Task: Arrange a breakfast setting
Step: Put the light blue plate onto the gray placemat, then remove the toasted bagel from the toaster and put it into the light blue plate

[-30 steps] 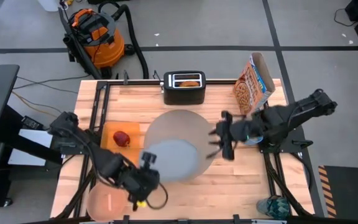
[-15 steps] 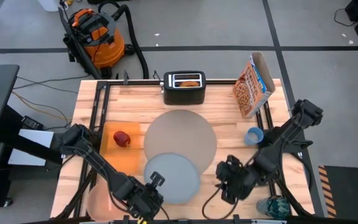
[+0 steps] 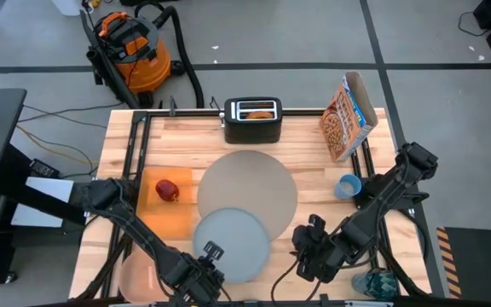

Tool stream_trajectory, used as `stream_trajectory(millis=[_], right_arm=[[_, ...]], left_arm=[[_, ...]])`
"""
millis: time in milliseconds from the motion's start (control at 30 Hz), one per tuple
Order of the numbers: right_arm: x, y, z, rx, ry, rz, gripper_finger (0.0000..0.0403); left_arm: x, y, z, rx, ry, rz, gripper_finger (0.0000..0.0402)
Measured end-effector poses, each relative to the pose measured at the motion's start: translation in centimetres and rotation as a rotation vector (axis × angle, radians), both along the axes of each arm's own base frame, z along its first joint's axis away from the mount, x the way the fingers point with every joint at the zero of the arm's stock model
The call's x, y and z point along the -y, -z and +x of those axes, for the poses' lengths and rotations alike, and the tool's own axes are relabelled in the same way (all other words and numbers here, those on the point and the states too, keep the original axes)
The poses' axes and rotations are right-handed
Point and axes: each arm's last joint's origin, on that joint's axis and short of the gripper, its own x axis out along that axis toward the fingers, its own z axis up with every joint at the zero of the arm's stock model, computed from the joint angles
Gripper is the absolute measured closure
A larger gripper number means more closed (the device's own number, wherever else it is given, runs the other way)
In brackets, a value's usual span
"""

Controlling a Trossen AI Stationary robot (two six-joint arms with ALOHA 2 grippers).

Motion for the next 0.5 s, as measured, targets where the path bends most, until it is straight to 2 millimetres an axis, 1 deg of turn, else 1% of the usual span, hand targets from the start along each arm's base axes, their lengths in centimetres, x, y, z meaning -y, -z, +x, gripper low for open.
stream_trajectory(millis=[133, 267, 333, 400, 500], right_arm=[[-0.2, 1.4, 0.8, -0.032, -0.034, -0.055, 0.0222], [0.2, 2.4, 1.6, -0.069, -0.056, -0.092, 0.0215], [0.6, 2.4, 2.0, -0.073, -0.06, -0.101, 0.0214], [1.2, 1.9, 2.2, -0.068, -0.074, -0.113, 0.0214], [2.4, 0.6, 2.4, -0.044, -0.111, -0.128, 0.0214]], left_arm=[[0.2, 0.0, -0.2, -0.02, -0.019, -0.025, 0.033], [0.5, 0.0, -0.5, -0.075, -0.019, -0.082, 0.0305], [0.6, 0.0, -0.6, -0.083, -0.026, -0.092, 0.0296], [0.5, 0.0, -0.7, -0.089, -0.047, -0.095, 0.0289], [0.0, -0.9, -1.1, -0.112, -0.091, -0.088, 0.028]])
